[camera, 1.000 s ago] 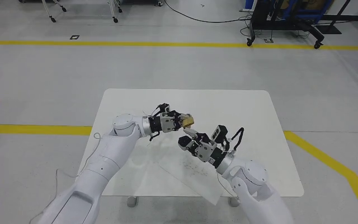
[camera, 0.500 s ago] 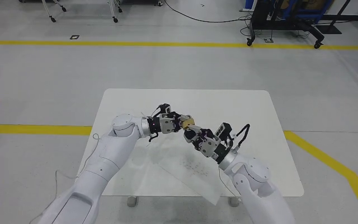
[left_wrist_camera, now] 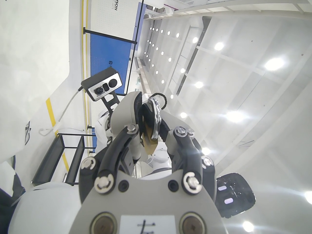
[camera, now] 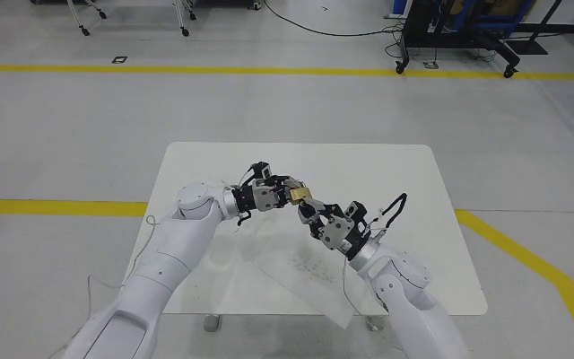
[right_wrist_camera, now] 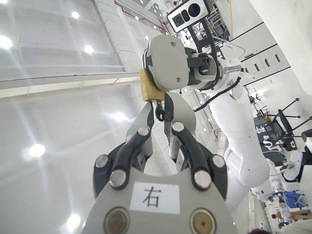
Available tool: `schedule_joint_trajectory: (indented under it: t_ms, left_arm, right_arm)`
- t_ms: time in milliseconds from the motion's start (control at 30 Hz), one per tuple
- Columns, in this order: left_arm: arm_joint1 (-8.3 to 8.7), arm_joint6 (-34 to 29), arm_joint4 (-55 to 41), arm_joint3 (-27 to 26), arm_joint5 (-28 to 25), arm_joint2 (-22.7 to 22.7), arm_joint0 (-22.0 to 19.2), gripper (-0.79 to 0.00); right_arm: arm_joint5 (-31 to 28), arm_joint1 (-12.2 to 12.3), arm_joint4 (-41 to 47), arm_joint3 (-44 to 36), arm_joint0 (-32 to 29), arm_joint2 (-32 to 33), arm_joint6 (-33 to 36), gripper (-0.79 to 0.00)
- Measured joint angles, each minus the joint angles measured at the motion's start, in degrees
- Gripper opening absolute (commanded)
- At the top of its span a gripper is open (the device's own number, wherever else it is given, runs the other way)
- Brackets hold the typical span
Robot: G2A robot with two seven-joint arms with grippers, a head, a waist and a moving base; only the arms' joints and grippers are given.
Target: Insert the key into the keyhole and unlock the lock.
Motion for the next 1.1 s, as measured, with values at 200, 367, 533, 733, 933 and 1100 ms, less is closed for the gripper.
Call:
schedule_joint_trajectory:
  t_ms: [200,367,533,733,933,1100]
  left_arm:
    - [-0.01,0.2,1.1,-0.4,-1.3,-0.1,0.1,-0.785]
    - [0.00,0.5,1.2,-0.6,-1.9,-0.4,0.3,-0.785]
    - [0.17,3.4,4.2,-0.8,-3.3,-0.6,0.2,-0.785]
    - [0.37,9.6,9.0,-2.5,-7.3,-1.0,1.0,-0.785]
    - [0.59,11.6,10.6,-4.3,-9.8,-1.8,2.0,-0.785]
    - [0.77,12.0,11.7,-5.4,-10.5,-2.3,2.8,-0.785]
  right_arm:
    - [0.4,0.1,2.0,-0.3,0.0,0.3,-0.2,-0.785]
    - [-1.9,0.3,-2.9,-2.4,-0.7,0.4,-2.5,-0.785]
    - [-6.7,1.0,-15.8,-6.4,-2.9,0.3,-4.4,-0.563]
    - [-8.8,1.5,-32.3,-10.4,-6.3,-1.4,-10.4,-0.560]
    - [-9.5,1.1,-42.0,-10.0,-5.9,-6.3,-17.1,-0.573]
    - [-9.9,0.4,-45.2,-9.0,-4.5,-9.4,-22.1,-0.606]
